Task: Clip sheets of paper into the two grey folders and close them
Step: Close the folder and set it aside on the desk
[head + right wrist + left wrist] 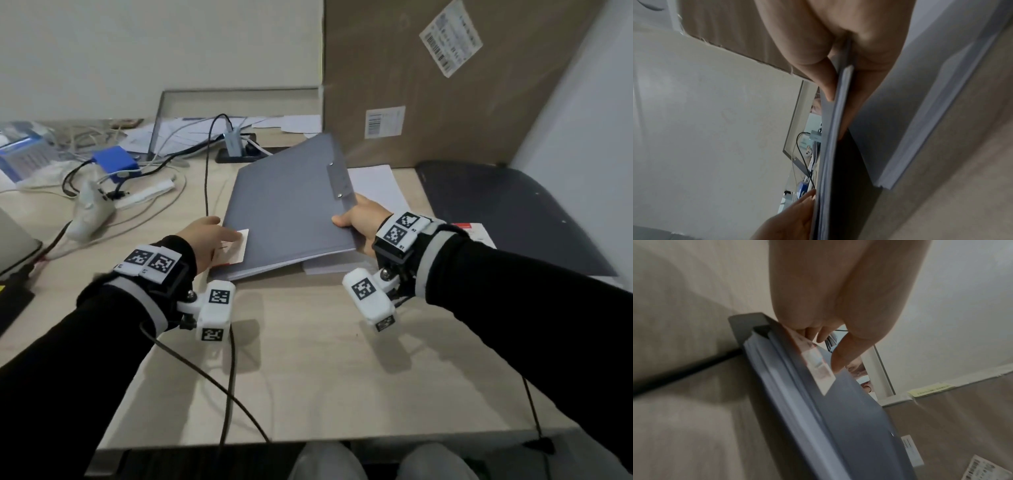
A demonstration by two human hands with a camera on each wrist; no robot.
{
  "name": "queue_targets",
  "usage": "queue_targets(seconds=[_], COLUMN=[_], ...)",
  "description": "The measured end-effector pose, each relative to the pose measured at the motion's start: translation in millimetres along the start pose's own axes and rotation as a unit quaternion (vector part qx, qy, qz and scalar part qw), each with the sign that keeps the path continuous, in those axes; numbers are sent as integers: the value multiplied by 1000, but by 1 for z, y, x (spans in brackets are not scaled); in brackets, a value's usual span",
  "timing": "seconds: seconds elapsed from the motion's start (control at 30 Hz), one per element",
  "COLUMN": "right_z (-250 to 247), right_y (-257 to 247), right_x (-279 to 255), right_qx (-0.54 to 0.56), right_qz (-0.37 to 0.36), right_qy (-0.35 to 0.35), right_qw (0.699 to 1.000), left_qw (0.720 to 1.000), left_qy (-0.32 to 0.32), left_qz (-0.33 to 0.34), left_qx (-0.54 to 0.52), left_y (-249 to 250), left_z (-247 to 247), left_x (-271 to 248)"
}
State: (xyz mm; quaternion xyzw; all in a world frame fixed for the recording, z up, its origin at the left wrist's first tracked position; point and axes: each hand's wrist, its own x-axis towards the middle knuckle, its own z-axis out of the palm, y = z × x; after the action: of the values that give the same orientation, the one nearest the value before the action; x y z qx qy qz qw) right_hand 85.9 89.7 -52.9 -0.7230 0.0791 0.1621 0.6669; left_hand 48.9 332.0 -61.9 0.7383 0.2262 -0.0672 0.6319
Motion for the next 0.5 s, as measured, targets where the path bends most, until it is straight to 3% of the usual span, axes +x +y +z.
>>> queue_targets(seconds=[0.2, 0.5], right_z=[17, 66], right_y=[8, -7], right_x=[12, 37], right_qx=[3, -139], right_qz=[-8, -30], right_qy=[-27, -47], right_qw=[1000, 989], left_qw=[1000, 999], left_qy=[13, 49], left_qz=[-4, 6], left_qx=[18, 21], left_y=[-10, -15], left_z=[-28, -67], left_x=[15, 34])
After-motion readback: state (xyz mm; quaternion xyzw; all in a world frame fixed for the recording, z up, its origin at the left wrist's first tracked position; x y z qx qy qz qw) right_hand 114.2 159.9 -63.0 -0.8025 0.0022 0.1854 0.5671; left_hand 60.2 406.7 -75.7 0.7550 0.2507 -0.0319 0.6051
